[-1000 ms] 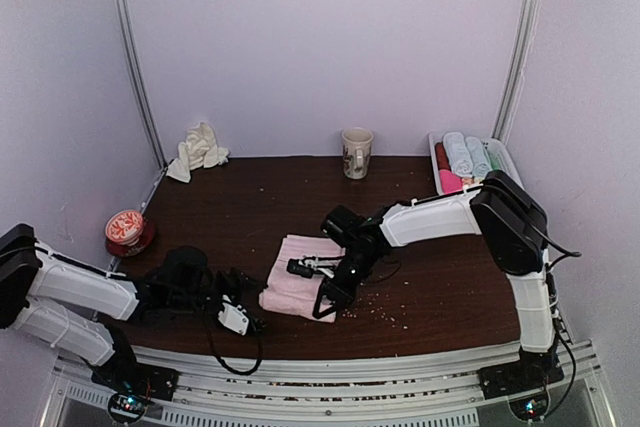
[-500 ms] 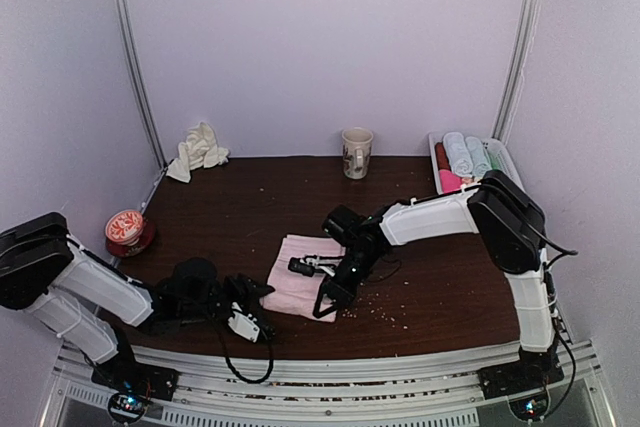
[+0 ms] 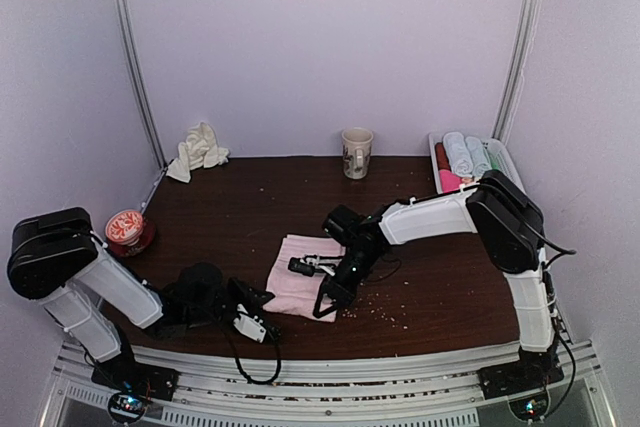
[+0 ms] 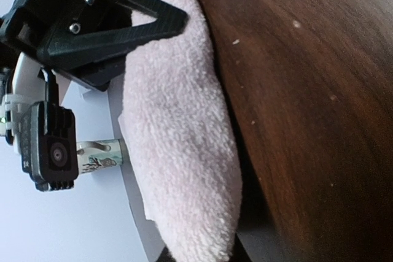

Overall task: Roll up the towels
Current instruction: Roll the towel at the center of the board.

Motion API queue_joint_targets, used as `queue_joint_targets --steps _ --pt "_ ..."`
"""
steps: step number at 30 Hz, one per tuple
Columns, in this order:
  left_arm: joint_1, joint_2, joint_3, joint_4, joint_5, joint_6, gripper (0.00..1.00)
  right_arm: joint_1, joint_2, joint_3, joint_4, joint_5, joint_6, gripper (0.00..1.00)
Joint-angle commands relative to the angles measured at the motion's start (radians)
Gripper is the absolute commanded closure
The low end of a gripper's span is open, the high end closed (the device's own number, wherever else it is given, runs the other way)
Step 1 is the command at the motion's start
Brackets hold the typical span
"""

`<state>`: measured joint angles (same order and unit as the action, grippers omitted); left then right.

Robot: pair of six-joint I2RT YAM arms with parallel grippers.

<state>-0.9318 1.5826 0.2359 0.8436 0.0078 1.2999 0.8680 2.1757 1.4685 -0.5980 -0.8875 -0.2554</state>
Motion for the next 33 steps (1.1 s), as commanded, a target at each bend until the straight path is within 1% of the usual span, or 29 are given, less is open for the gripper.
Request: queue_joint_targets --steps 1,2,4,5,6,7,11,14,16,19,23,26,29,31,33 --pt "-0.010 0.002 -0.014 0.056 0.006 0.002 0.94 -0.023 0.064 -0.016 -0.050 0.139 -0.005 1.00" --pt "-0.010 -0.001 -0.013 0.044 0.011 0.000 1.00 -0.024 0.063 -0.014 -0.049 0.141 -0.002 1.00" --pt "-0.010 -0.011 -0.005 -0.001 0.019 -0.007 1.00 -0.026 0.054 -0.013 -0.049 0.154 0.001 0.98" --pt "-0.010 -0.020 0.002 -0.034 0.025 -0.015 1.00 -0.025 0.044 -0.015 -0.044 0.167 0.005 0.95" --pt "-0.011 -0.032 0.015 -0.085 0.035 -0.030 1.00 -0.025 0.025 -0.022 -0.036 0.178 0.006 0.88" --pt "-0.011 -0.045 0.034 -0.146 0.044 -0.047 1.00 -0.024 0.004 -0.035 -0.025 0.188 0.008 0.83" --pt "-0.010 -0.088 0.105 -0.355 0.083 -0.135 1.00 -0.025 -0.133 -0.098 0.043 0.278 0.018 0.65" --pt "-0.007 -0.095 0.170 -0.521 0.120 -0.186 1.00 -0.024 -0.240 -0.152 0.077 0.368 0.021 0.59" --pt "-0.003 -0.090 0.202 -0.597 0.140 -0.219 1.00 -0.012 -0.306 -0.194 0.101 0.445 0.020 0.54" --pt "0.005 -0.079 0.247 -0.684 0.156 -0.252 1.00 0.026 -0.398 -0.260 0.146 0.562 0.019 0.51" --pt "0.037 -0.060 0.324 -0.801 0.208 -0.296 1.00 0.105 -0.529 -0.376 0.268 0.707 -0.007 0.49" --pt "0.064 -0.024 0.392 -0.907 0.254 -0.337 1.00 0.184 -0.620 -0.501 0.407 0.841 -0.075 0.46" --pt "0.086 0.030 0.463 -1.005 0.294 -0.362 1.00 0.243 -0.696 -0.619 0.565 0.923 -0.134 0.44" --pt "0.104 0.055 0.494 -1.044 0.320 -0.378 1.00 0.280 -0.729 -0.692 0.666 0.985 -0.185 0.41" --pt "0.126 0.066 0.512 -1.076 0.353 -0.387 1.00 0.322 -0.733 -0.736 0.732 1.050 -0.244 0.38"
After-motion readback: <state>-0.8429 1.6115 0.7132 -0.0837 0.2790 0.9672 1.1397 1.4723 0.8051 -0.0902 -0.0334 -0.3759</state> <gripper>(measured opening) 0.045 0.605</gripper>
